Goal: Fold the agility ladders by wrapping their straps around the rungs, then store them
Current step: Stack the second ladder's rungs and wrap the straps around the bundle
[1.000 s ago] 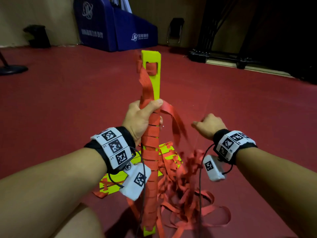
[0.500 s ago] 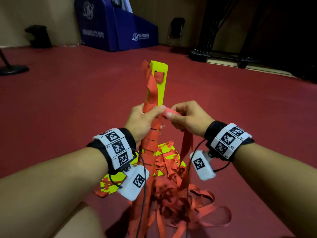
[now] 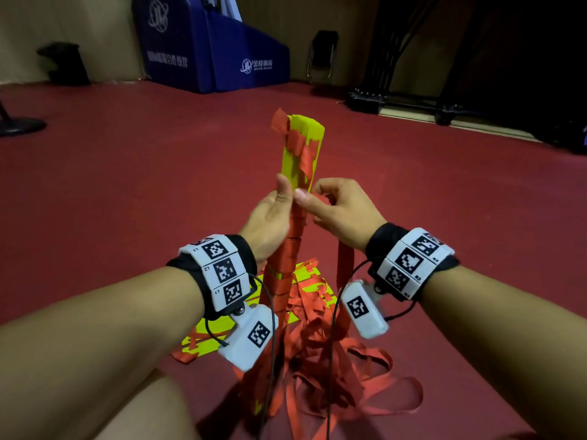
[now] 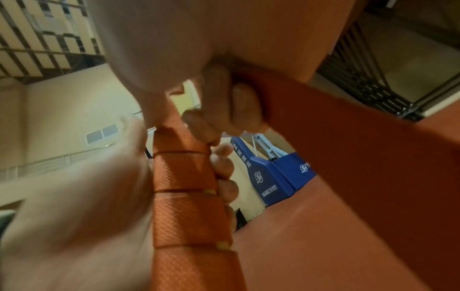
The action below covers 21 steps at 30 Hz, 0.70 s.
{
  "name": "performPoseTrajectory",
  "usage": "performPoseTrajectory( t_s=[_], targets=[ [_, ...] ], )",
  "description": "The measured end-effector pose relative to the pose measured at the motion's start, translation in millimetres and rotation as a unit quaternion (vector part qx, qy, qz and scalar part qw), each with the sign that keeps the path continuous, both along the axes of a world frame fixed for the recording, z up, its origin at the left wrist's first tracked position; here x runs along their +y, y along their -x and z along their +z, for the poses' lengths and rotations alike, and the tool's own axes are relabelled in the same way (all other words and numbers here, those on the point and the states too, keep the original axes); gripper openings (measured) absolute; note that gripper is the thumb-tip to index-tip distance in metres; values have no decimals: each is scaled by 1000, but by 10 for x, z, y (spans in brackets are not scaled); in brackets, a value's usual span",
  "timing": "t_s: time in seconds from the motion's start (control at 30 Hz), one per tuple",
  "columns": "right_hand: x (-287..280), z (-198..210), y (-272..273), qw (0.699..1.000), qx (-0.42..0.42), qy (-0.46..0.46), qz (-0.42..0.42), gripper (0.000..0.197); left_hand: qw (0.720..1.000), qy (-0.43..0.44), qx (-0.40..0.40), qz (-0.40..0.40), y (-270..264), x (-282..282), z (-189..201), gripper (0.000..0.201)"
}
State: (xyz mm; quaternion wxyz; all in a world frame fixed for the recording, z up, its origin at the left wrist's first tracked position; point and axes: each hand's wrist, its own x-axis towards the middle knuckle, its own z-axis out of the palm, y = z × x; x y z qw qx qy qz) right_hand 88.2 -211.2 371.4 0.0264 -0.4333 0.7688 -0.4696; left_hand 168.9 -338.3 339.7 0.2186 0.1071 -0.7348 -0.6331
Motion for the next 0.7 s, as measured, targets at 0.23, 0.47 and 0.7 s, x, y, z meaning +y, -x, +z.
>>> performPoseTrajectory(
  t_s=[0.23,0.47,0.7],
  targets=[
    [26,-27,112,997,43,-48,-48,48,985,-158,-20,-60,12,-38,-35,49],
    [33,39,130,991,44,-72,-102,50,991,-127,-5,-38,9,11,-13,31],
    [71,-42,124,995,-87,-50,24,30,998,-46,-35,-15,16,-69,-114,56]
  ],
)
